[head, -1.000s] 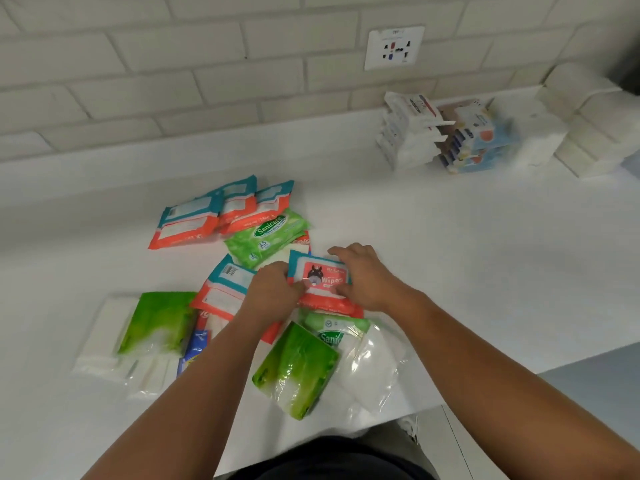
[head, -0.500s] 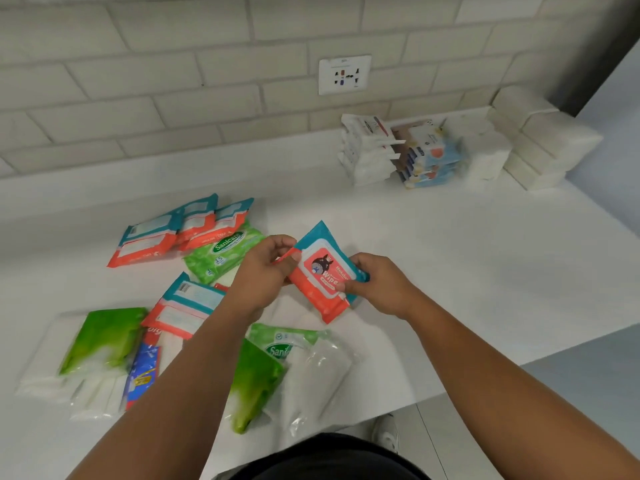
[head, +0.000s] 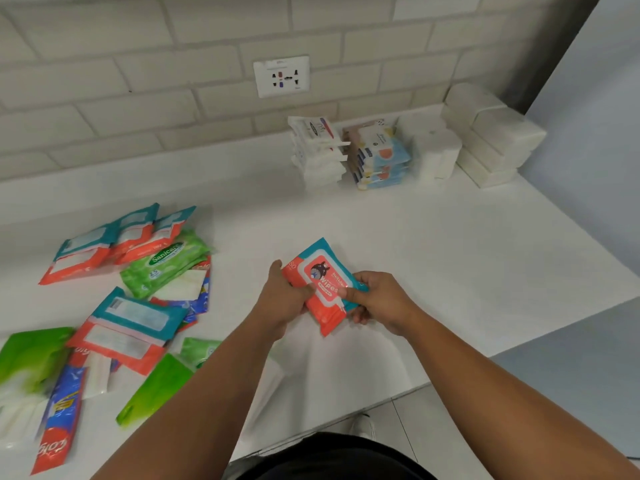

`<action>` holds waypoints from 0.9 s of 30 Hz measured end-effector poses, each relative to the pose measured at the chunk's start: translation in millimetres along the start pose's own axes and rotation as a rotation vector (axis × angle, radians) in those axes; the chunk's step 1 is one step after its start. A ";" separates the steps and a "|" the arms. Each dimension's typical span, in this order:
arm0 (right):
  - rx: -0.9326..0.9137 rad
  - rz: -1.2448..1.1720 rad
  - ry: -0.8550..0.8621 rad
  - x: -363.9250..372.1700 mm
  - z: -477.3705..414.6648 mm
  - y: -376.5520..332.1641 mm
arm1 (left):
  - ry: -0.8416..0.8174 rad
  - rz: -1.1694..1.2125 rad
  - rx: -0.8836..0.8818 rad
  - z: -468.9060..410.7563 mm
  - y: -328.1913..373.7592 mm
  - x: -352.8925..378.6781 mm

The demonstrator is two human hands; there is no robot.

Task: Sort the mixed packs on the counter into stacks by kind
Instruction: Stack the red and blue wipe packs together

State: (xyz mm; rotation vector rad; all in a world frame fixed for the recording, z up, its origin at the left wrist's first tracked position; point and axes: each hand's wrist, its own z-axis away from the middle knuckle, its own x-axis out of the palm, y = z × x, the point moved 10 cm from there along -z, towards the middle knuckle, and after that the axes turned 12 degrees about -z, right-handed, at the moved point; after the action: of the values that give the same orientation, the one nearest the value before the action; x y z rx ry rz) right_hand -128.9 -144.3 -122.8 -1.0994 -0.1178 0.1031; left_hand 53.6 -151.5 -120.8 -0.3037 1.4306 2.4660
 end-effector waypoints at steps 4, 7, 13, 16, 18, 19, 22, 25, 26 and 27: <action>0.052 0.047 -0.028 -9.4 -4.7 10.4 | 0.081 -0.129 0.003 -4.0 1.6 6.8; 0.069 0.204 -0.062 -12.3 -9.0 13.0 | 0.152 -0.245 0.056 -5.9 11.2 7.6; 0.126 0.578 -0.050 -21.5 -11.9 16.8 | 0.177 -0.491 0.092 -12.0 18.5 13.0; 0.117 0.864 0.011 -27.6 -13.8 10.5 | 0.205 -0.539 0.100 -12.0 18.5 12.2; 0.065 1.025 0.008 -25.3 -15.6 0.8 | 0.223 -0.547 0.094 -12.0 15.9 7.7; 0.035 1.051 -0.011 -21.1 -17.0 -3.7 | 0.232 -0.546 0.089 -11.2 13.8 3.4; -0.049 1.079 -0.008 -2.3 -16.9 -23.1 | 0.273 -0.542 0.116 -2.1 8.8 -17.5; -0.166 1.136 0.058 29.1 -12.9 -48.8 | 0.329 -0.542 0.200 18.0 4.9 -47.9; -0.210 1.131 0.062 43.4 -11.2 -55.5 | 0.346 -0.550 0.227 25.1 3.2 -59.3; -0.253 1.104 0.059 57.9 -9.7 -61.1 | 0.363 -0.559 0.244 32.1 1.8 -71.2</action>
State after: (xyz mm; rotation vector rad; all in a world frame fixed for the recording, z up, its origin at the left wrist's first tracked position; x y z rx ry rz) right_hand -68.7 -172.2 -70.1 -1.3115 0.5581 1.0635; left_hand 118.5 -133.7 -81.2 -0.9852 1.4994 1.8276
